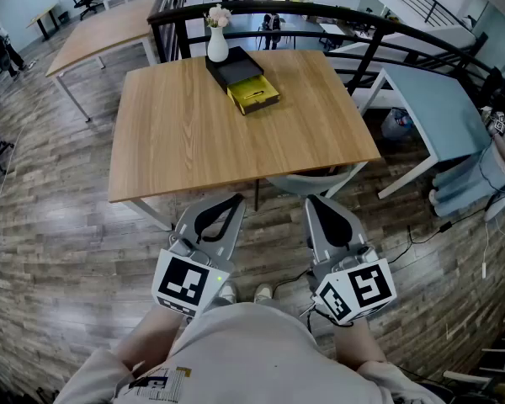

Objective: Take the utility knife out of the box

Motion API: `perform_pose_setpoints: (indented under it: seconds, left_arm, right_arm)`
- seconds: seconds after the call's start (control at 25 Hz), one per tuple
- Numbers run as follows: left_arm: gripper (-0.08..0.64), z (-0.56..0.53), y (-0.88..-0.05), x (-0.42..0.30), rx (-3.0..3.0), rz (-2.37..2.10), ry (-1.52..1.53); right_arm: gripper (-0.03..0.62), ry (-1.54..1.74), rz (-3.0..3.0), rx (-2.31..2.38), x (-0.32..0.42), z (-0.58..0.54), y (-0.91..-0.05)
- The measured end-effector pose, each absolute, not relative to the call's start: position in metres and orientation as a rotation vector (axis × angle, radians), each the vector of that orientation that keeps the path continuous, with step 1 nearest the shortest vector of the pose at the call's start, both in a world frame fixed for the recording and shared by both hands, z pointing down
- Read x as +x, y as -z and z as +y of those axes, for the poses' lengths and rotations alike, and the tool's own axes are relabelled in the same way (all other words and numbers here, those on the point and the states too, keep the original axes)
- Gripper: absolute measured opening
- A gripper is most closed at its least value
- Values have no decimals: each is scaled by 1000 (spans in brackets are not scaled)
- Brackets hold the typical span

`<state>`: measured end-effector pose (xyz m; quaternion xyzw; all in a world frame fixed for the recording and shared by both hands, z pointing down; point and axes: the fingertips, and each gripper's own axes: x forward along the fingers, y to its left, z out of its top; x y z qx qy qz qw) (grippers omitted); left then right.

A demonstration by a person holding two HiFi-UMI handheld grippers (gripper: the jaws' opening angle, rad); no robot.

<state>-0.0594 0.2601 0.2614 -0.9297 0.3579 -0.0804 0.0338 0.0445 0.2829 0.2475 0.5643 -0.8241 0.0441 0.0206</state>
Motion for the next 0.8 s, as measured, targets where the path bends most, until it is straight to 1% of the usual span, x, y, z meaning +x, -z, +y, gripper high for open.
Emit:
perform_pose_setpoints:
  seconds: [0.8]
  left_arm:
    - [2,253,-270,-45,-2881,1137,253]
  right_arm:
    - [0,-128,-2574,1718,59,280,-261]
